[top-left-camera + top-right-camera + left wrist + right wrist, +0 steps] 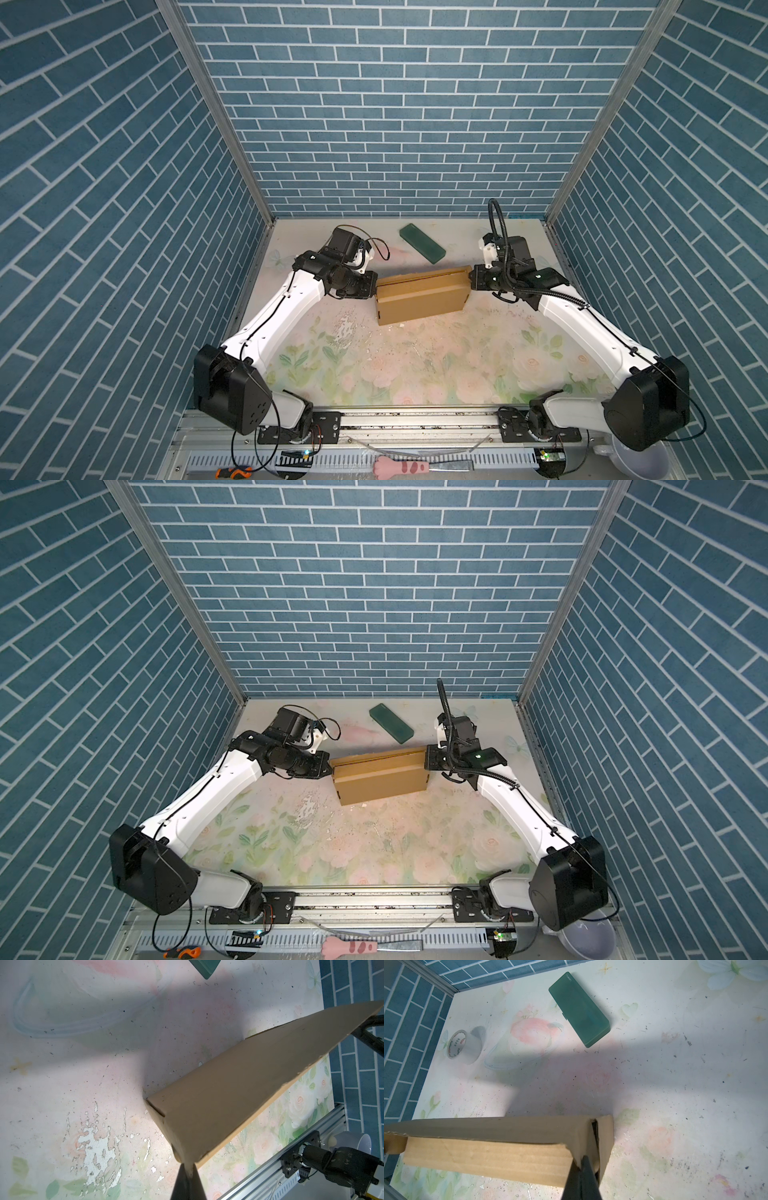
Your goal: Fold the paper box
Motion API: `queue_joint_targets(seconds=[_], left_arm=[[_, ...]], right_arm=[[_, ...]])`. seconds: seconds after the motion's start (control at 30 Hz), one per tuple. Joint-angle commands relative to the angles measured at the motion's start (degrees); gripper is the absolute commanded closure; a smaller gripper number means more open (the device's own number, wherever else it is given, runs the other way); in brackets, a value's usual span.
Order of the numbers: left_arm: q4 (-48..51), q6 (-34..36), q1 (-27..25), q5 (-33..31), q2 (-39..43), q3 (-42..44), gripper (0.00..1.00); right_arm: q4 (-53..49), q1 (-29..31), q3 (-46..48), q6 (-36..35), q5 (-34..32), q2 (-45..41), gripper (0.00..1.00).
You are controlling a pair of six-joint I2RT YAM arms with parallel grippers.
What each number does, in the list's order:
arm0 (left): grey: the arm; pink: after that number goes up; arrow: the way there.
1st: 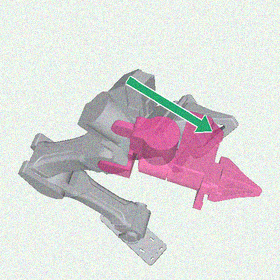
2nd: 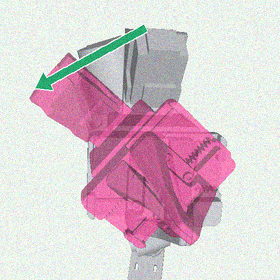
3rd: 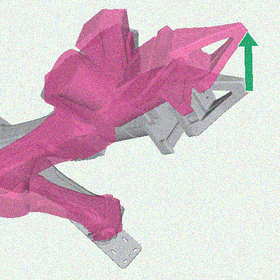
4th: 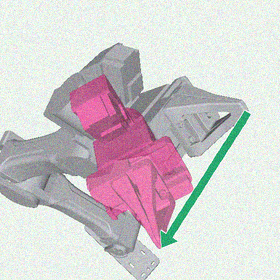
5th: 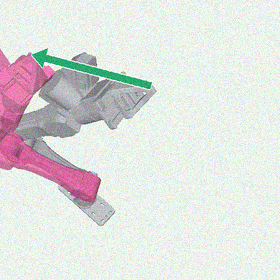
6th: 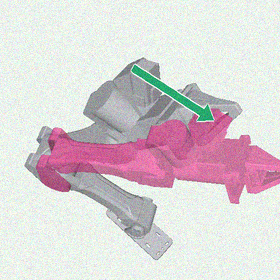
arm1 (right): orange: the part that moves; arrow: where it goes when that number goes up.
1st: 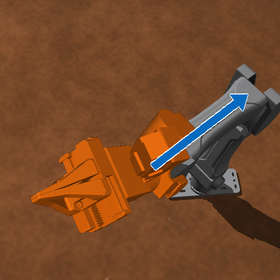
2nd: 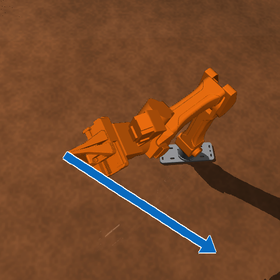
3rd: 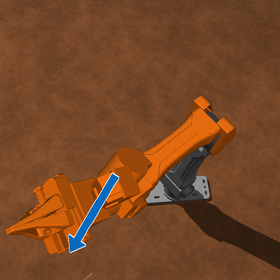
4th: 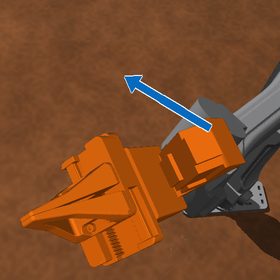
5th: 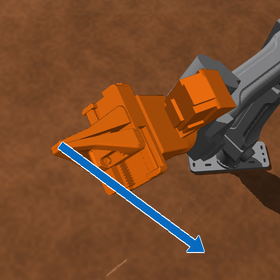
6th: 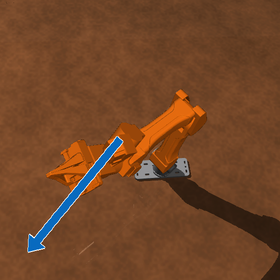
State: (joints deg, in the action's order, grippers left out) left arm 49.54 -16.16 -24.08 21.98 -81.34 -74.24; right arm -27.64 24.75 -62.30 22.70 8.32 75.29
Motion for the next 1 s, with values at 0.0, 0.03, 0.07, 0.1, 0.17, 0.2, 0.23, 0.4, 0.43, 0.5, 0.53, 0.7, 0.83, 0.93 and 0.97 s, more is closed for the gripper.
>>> queue_joint_targets(seconds=[0.0,0.03,0.07,0.1,0.17,0.2,0.23,0.4,0.43,0.5,0.53,0.7,0.83,0.93,0.97], left_arm=[[-1.6,-0.9,-0.1,1.2,-0.1,0.9,0.99],[-1.7,-0.9,-0.1,1.2,-0.2,1.1,0.99],[-2.1,-1.0,-0.1,1.4,-0.3,1.5,0.99],[-2.6,-1.3,-0.1,1.5,-0.3,2.1,0.99],[-3.2,-1.5,-0.1,1.4,-0.7,2.9,0.99],[-3.4,-1.5,-0.1,1.2,-0.6,3.5,0.99],[-3.5,-1.4,-0.1,1.2,-0.7,4.0,1.0],[-2.8,-0.1,-0.2,0.5,-0.8,5.6,1.0],[-2.6,0.3,-0.3,0.3,-0.7,5.8,1.0],[-1.3,1.5,-0.3,-0.8,-0.6,5.8,1.0],[-0.4,2.2,-0.3,-1.2,-0.7,5.7,1.0],[1.9,4.2,-0.3,-1.3,-0.3,4.8,1.0],[1.1,4.0,-1.8,-1.5,-1.2,5.5,1.0],[0.9,4.1,-2.7,-2.0,-2.1,5.6,1.0],[1.2,4.3,-2.8,-2.5,-2.3,5.2,1.0]], right_arm=[[-5.1,0.2,1.6,0.7,-1.1,1.9,1.0],[-5.1,0.3,1.7,0.7,-1.2,1.8,1.0],[-5.1,0.3,1.6,0.7,-1.2,1.9,1.0],[-5.1,0.3,1.6,0.8,-1.2,1.9,1.0],[-5.0,0.3,1.7,0.9,-1.2,1.9,1.0],[-4.9,0.4,1.7,0.9,-1.3,1.9,1.0],[-4.9,0.4,1.7,1.0,-1.3,1.9,1.0],[-5.0,0.5,1.5,0.9,-1.5,2.0,1.0],[-5.1,0.4,1.6,0.9,-1.5,2.0,1.0],[-5.1,0.5,1.5,1.0,-1.5,2.0,1.0],[-5.2,0.4,1.5,0.9,-1.7,2.0,1.0],[-5.3,0.5,1.4,0.8,-1.7,1.8,1.0],[-5.2,0.6,1.5,1.0,-1.6,1.8,1.0],[-5.3,0.6,1.5,1.1,-1.8,1.7,1.0],[-5.3,0.6,1.5,1.0,-1.8,1.7,1.0]])
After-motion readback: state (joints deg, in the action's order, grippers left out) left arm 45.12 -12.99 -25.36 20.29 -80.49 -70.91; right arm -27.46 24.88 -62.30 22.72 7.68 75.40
